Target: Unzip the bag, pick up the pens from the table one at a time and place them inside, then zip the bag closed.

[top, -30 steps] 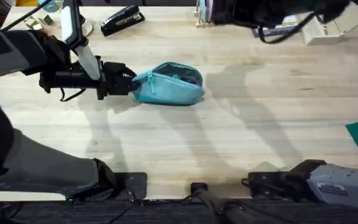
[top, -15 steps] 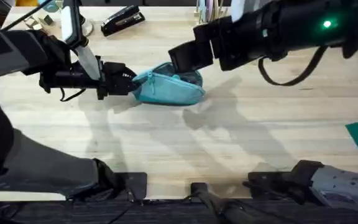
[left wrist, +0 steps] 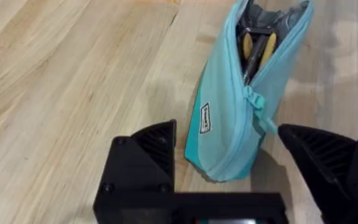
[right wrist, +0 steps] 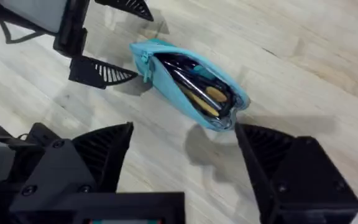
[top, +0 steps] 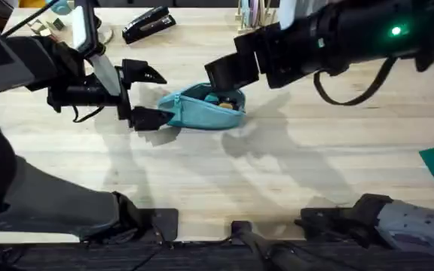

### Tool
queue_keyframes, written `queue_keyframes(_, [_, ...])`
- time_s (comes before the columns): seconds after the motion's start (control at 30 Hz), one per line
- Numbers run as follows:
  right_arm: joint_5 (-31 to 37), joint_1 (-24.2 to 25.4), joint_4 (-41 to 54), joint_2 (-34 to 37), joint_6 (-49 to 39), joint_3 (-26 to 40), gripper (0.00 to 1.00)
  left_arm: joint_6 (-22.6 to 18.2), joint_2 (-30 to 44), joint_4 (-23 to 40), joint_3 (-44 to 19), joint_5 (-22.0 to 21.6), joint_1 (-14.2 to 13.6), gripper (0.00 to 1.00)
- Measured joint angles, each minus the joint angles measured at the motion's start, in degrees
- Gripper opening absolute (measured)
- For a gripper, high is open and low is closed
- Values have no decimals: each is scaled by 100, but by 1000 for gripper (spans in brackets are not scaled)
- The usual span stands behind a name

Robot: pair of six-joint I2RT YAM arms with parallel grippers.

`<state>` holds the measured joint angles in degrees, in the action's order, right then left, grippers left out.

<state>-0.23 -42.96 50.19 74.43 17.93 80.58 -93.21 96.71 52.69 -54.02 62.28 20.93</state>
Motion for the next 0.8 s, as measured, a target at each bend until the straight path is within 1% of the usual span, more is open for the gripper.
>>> queue_keyframes(0.1, [0,-11,0,0,70,0,997,-9,-7,48,0,-222,46,992])
queue_keyframes(0.23, [0,-61,0,2,498,0,997,-192,-145,177,0,-621,159,992])
queue_keyframes(0.37, [1,-217,0,20,1040,0,997,-498,-445,171,0,-955,290,992])
queue_keyframes(0.4, [34,-458,-11,55,1377,0,997,-738,-596,134,0,-1125,409,992])
queue_keyframes(0.53, [286,-914,-54,220,1745,0,997,-907,-612,87,0,-1257,601,993])
queue_keyframes(0.63, [535,-1251,-120,447,1998,0,997,-964,-612,98,0,-1264,740,993])
queue_keyframes(0.8, [735,-1657,-648,937,2382,0,997,-999,-612,155,0,-1265,861,993])
